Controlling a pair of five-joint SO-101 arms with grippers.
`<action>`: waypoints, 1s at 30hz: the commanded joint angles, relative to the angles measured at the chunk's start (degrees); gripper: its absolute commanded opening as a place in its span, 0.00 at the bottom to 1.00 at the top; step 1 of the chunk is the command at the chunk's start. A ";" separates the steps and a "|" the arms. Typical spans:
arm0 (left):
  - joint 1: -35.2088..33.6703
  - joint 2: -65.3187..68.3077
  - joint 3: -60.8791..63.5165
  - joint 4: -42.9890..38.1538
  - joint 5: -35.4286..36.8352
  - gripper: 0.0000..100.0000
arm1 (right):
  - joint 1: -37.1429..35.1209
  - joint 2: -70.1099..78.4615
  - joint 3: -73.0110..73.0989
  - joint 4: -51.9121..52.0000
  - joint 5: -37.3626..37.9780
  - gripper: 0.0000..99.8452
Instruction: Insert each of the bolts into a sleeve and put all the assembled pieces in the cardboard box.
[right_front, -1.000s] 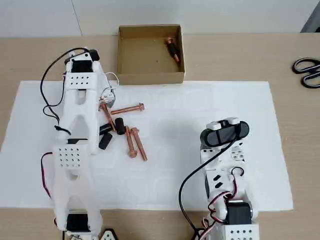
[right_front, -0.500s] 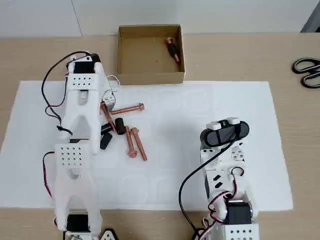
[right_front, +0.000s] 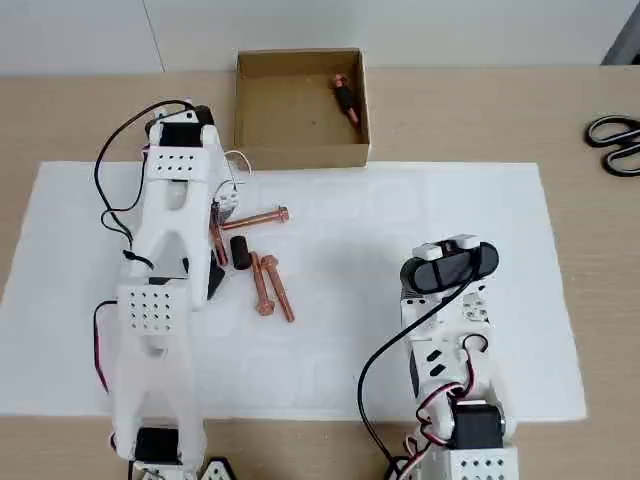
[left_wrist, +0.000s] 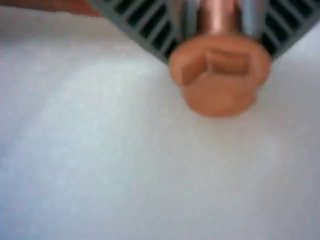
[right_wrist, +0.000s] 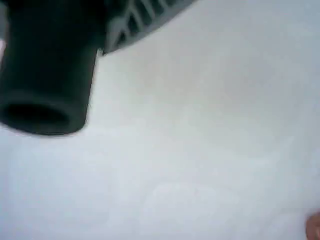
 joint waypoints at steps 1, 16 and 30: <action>1.05 -0.09 -4.62 1.41 -0.26 0.01 | 0.48 -1.19 -0.35 -1.54 0.18 0.00; 1.41 -10.20 -11.82 1.67 -0.53 0.01 | 0.13 -1.19 3.08 -1.98 0.18 0.00; 1.32 -63.12 23.69 1.41 -12.13 0.01 | -12.18 -1.19 2.73 -13.32 0.44 0.00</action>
